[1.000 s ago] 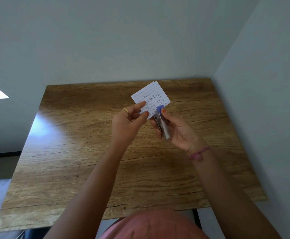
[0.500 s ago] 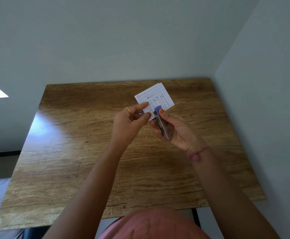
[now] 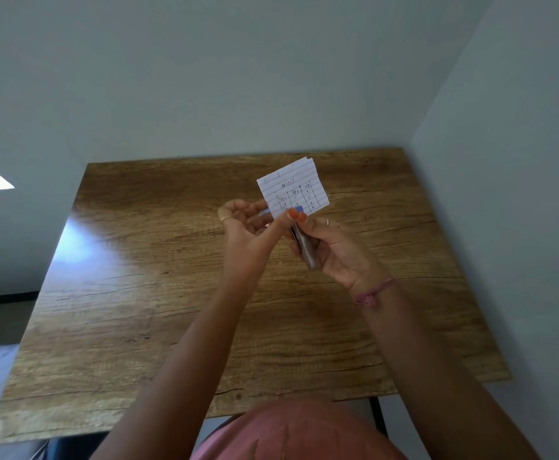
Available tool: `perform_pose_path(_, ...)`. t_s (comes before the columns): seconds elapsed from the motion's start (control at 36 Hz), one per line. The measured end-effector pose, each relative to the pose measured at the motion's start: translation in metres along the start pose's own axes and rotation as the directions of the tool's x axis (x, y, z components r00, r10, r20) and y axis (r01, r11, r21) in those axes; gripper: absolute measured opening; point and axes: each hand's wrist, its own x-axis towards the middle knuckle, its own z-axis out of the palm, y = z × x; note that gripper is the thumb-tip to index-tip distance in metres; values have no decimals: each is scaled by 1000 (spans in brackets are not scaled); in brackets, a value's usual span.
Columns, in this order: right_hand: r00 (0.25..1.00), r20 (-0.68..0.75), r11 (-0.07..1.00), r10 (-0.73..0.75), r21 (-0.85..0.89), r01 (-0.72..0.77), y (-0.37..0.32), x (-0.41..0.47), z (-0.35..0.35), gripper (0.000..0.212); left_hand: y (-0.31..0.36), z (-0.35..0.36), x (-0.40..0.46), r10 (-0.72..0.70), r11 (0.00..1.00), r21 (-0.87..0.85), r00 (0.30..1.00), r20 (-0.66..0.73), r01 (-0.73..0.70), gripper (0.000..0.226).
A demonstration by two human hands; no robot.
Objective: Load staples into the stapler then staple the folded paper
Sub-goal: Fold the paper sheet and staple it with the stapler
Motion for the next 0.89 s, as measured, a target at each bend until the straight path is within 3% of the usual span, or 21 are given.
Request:
perform_pose_path(0.08, 1000, -13, 998, -10, -66, 9, 2, 0, 2, 41, -6, 7, -4, -167, 986, -5, 982, 90, 168, 78)
perform_pose_path(0.19, 999, -29, 995, -14, -97, 11, 6, 1, 6, 31, -7, 13, -6, -217, 972, -54, 966, 142, 227, 54)
perform_pose_path(0.47, 995, -99, 997, -33, -73, 26, 9, 4, 10, 39, -5, 16, -5, -223, 971, -69, 973, 59, 227, 34)
perform_pose_path(0.58, 994, -104, 997, -32, -79, 23, 9, 4, 10, 40, -3, 13, -5, -234, 965, -97, 967, 98, 243, 35)
perform_pose_path(0.72, 996, -81, 996, -43, -83, 36, 8, 4, 9, 34, 3, 7, -3, -244, 949, -158, 952, 185, 273, 44)
perform_pose_path(0.89, 1000, -9, 999, -13, -41, 13, 1, -1, 9, 40, 3, 2, -1, -252, 939, -207, 959, 129, 274, 31)
